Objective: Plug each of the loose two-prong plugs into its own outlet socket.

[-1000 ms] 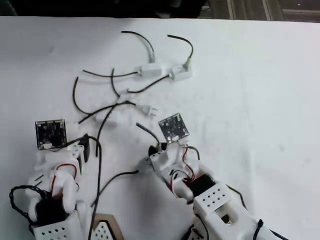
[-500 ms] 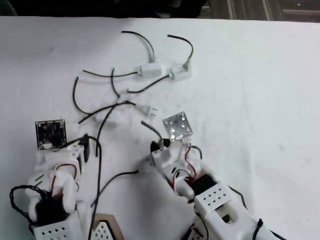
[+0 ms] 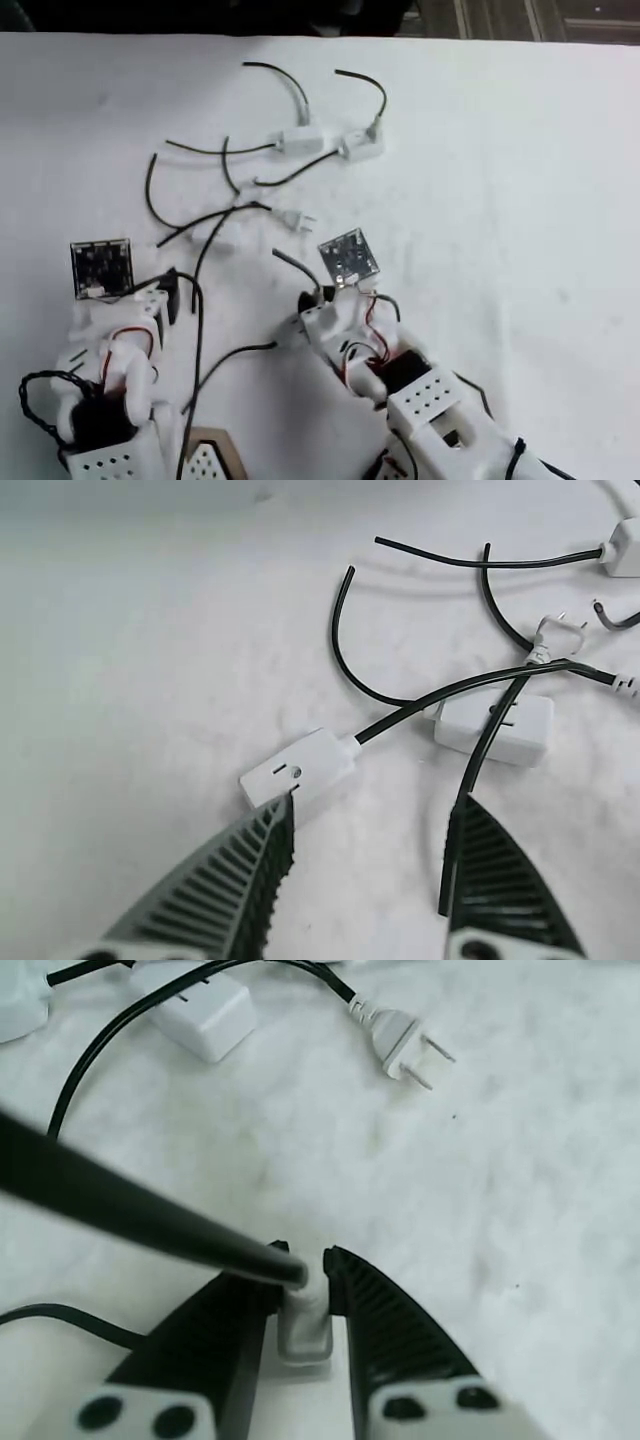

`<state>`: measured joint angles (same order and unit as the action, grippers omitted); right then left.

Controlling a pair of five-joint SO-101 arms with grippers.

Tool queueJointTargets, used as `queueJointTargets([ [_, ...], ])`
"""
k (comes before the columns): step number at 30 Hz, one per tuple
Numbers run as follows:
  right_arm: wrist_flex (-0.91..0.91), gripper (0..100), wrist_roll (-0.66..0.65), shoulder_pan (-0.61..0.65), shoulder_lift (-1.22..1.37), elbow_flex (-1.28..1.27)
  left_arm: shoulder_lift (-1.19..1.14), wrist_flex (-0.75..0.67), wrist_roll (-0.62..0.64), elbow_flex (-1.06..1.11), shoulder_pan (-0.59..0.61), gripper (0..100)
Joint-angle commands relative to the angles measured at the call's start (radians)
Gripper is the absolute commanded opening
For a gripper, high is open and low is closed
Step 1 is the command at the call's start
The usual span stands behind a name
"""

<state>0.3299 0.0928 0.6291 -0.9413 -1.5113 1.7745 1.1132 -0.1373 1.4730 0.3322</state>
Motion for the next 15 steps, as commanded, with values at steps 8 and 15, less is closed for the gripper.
queueJointTargets([
  [8,0.085,1.6,-0.069,0.013,0.007,-0.002,0.008,-0.009,-0.006,0.0,0.012,25],
  [15,0.073,1.6,-0.071,0.013,0.007,0.006,0.008,-0.011,-0.006,0.0,0.012,25],
])
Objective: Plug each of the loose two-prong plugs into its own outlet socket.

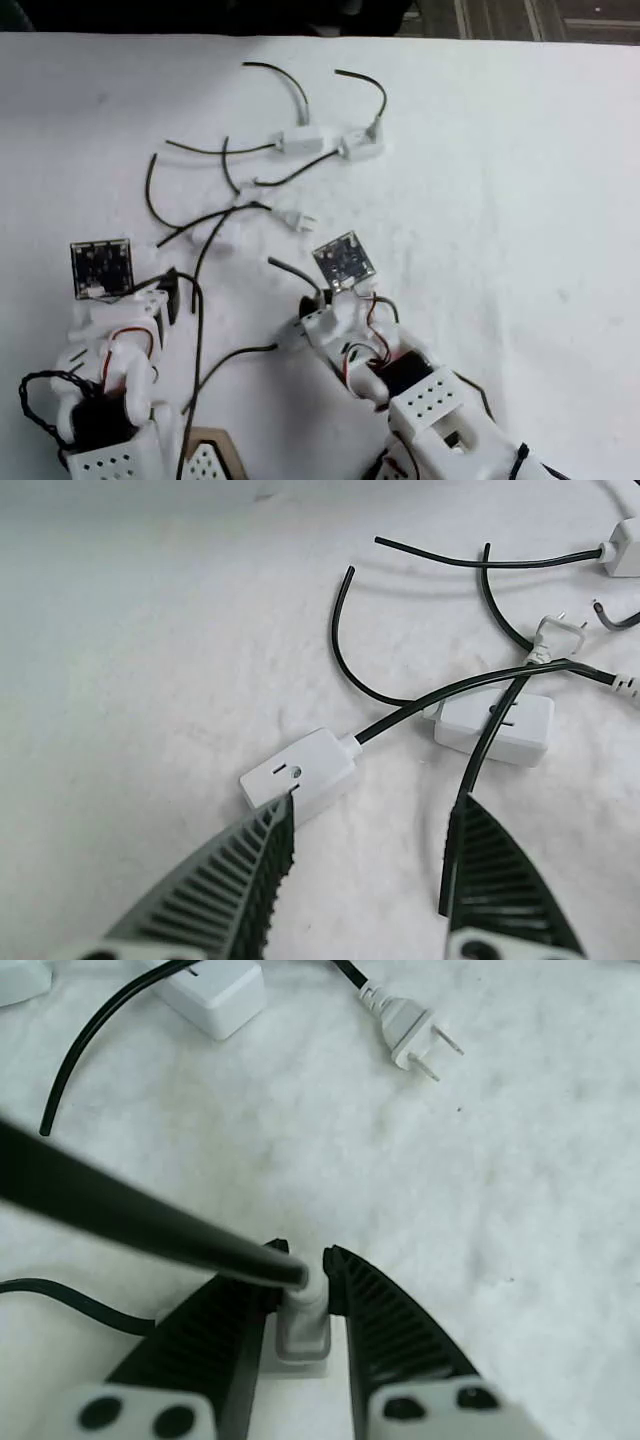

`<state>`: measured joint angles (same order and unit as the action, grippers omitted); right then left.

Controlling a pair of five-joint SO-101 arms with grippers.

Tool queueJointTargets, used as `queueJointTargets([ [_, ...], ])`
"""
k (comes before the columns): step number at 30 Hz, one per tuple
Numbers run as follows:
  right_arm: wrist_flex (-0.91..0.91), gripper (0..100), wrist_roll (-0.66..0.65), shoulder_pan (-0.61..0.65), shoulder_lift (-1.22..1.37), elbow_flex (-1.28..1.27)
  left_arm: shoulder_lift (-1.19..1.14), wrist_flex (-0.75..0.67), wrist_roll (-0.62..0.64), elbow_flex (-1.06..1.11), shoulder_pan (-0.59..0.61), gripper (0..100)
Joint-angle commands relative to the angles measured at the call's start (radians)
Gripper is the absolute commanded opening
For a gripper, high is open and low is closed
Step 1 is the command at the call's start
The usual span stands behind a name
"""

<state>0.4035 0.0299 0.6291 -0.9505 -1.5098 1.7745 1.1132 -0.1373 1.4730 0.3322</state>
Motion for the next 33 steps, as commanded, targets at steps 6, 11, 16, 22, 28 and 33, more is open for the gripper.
queueJointTargets([
  [6,-0.102,1.6,0.0,0.013,0.059,-0.003,0.008,-0.009,-0.006,0.0,0.012,25],
  [11,-0.191,1.6,0.0,0.012,0.234,0.021,0.008,-0.009,-0.006,0.0,0.012,25],
  [16,-0.054,1.6,-0.006,0.007,0.26,0.084,0.008,-0.009,-0.006,0.0,0.012,25],
  [22,0.122,1.6,-0.008,0.007,0.127,0.081,0.008,-0.009,-0.008,0.0,0.012,25],
  [28,0.209,1.6,-0.057,0.007,0.105,0.08,0.008,-0.009,-0.008,0.0,0.012,25],
  [33,0.206,1.6,-0.083,0.007,0.128,0.08,0.008,-0.009,-0.008,0.0,0.012,25],
])
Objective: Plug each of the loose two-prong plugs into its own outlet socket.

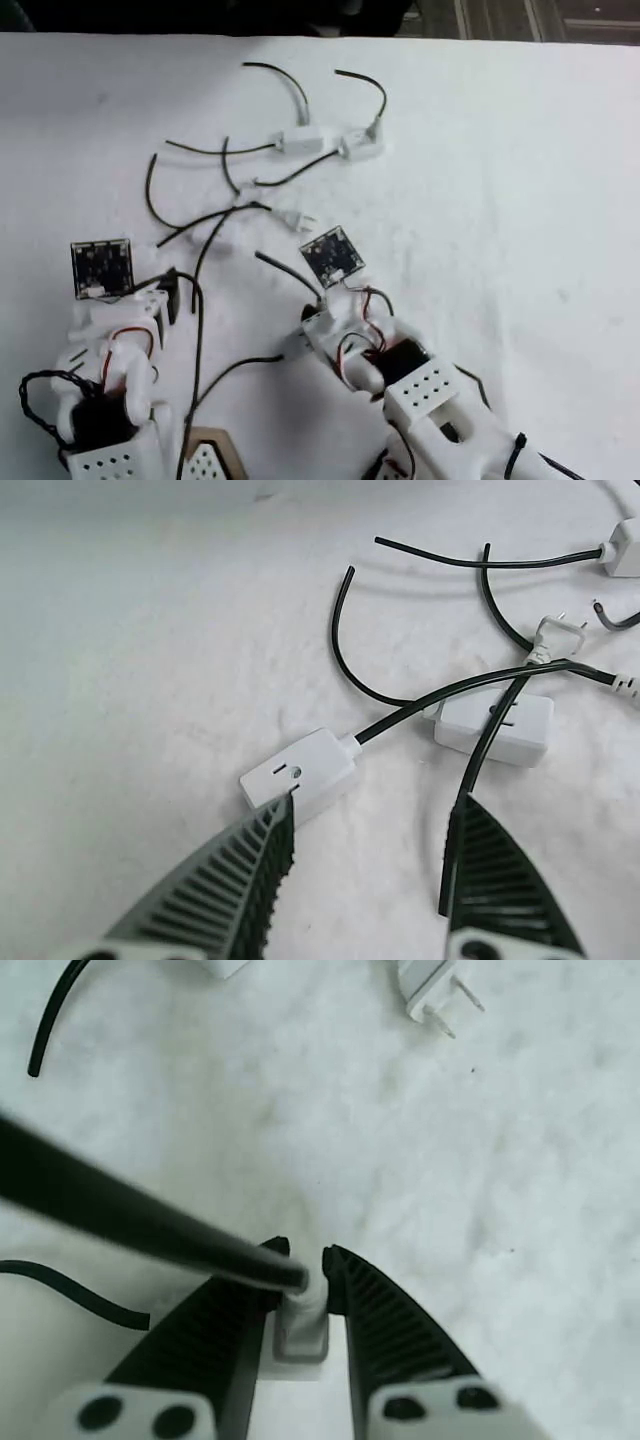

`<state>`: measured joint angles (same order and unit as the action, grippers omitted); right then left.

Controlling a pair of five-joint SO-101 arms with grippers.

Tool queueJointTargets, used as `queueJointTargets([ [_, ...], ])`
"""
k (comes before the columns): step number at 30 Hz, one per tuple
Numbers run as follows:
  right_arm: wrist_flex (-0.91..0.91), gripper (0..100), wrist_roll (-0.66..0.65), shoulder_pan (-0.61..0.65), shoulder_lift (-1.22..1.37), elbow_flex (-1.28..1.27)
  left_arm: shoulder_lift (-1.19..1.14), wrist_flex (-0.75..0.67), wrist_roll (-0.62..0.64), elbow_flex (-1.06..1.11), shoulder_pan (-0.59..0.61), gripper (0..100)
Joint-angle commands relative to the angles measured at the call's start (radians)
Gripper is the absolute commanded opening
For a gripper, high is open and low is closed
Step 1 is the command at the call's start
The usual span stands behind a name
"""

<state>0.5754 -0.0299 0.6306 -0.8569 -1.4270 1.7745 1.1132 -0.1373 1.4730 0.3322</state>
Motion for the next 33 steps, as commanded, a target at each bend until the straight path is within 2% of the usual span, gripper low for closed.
queueJointTargets([
  [1,0.038,1.6,-0.031,0.005,0.036,-0.003,0.008,-0.009,-0.008,0.0,0.012,25],
  [14,0.062,1.7,-0.186,-0.085,0.035,-0.003,0.008,-0.009,-0.008,0.003,0.012,25],
  [25,0.105,1.9,-0.187,-0.142,0.035,0.0,0.008,-0.009,-0.008,0.005,0.012,25],
  [30,0.139,10.1,-0.187,-0.151,0.035,0.003,0.008,-0.009,-0.008,0.006,0.012,25],
  [33,0.142,10.8,-0.187,-0.147,0.033,0.005,0.008,-0.011,-0.008,0.006,0.01,25],
])
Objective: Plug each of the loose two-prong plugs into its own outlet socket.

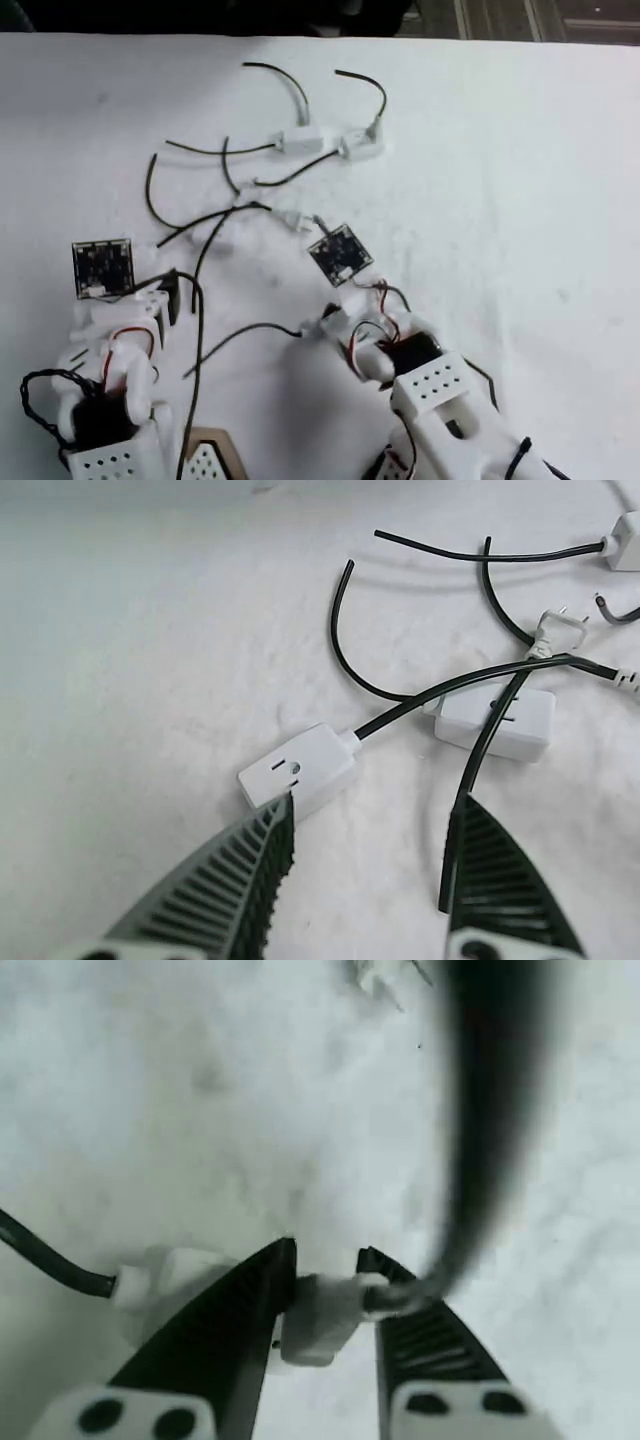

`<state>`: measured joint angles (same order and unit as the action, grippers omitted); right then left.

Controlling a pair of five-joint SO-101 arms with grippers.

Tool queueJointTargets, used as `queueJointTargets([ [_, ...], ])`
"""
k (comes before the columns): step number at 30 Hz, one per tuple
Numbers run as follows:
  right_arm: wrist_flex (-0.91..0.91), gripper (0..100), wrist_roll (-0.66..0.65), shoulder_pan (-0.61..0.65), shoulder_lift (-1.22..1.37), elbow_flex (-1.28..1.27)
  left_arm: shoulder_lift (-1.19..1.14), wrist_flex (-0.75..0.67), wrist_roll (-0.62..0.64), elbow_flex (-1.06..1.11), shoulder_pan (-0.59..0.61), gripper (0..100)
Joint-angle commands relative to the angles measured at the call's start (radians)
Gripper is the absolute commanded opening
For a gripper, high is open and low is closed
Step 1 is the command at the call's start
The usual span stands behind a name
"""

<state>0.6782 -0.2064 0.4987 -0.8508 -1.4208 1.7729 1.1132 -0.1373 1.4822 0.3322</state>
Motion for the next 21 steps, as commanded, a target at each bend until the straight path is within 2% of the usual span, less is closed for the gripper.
queueJointTargets([
  [1,0.039,10.8,-0.011,-0.015,0.027,-0.002,0.01,-0.012,-0.008,-0.003,0.008,25],
  [6,0.039,9.7,0.0,-0.015,0.027,0.002,0.01,-0.014,-0.008,-0.002,0.007,25],
  [11,0.077,1.5,0.057,-0.012,0.027,0.072,0.01,-0.014,-0.008,-0.002,0.007,25],
  [21,0.243,9.5,0.158,0.062,0.027,0.193,0.01,-0.012,-0.008,-0.002,0.007,25],
])
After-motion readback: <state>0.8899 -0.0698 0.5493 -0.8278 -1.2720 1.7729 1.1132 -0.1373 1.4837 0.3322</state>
